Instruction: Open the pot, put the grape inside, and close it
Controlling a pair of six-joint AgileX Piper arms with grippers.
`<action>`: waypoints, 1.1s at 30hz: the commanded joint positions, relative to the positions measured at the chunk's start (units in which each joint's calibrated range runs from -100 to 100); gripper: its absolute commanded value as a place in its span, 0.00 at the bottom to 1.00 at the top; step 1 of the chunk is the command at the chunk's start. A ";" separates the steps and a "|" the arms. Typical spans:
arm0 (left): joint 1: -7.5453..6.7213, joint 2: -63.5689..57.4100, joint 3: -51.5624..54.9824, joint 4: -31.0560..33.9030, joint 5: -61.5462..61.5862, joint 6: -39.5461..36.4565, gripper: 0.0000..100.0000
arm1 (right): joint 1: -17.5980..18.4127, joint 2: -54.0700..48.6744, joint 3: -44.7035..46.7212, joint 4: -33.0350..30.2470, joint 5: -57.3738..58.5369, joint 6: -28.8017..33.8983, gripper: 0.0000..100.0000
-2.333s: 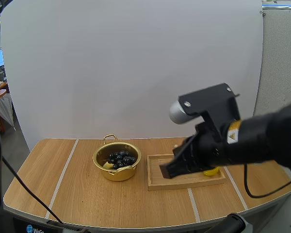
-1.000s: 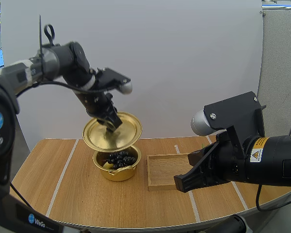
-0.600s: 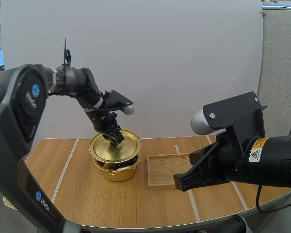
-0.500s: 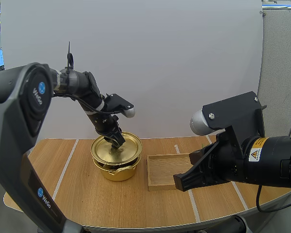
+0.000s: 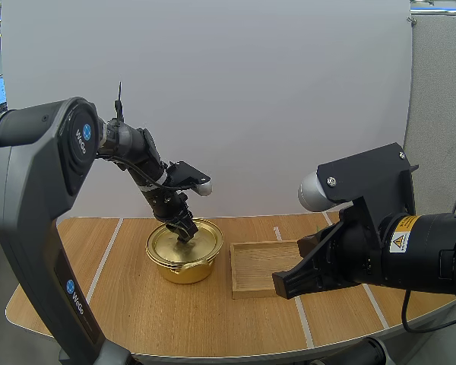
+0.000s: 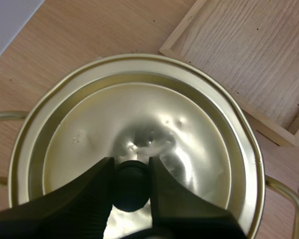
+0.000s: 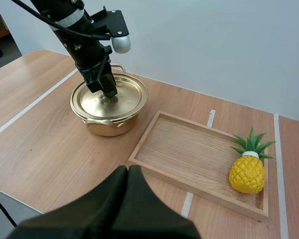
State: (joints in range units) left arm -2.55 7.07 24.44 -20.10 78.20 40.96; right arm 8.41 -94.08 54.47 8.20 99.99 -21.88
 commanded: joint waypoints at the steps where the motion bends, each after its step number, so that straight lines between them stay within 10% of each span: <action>1: -0.12 1.94 0.46 -0.63 -0.24 0.17 0.00 | -0.24 -0.39 0.10 0.18 0.01 -0.50 0.00; 24: -0.12 1.68 0.46 -0.63 12.83 0.17 0.03 | -0.24 -0.39 0.10 1.17 0.01 -0.59 0.00; 33: -0.12 -2.77 0.46 -0.63 14.60 1.07 0.97 | -0.24 -0.39 0.10 1.17 0.01 -0.59 0.00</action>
State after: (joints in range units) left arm -2.55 7.37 23.60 -20.12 82.36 41.00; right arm 8.41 -94.08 54.47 9.29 99.99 -21.93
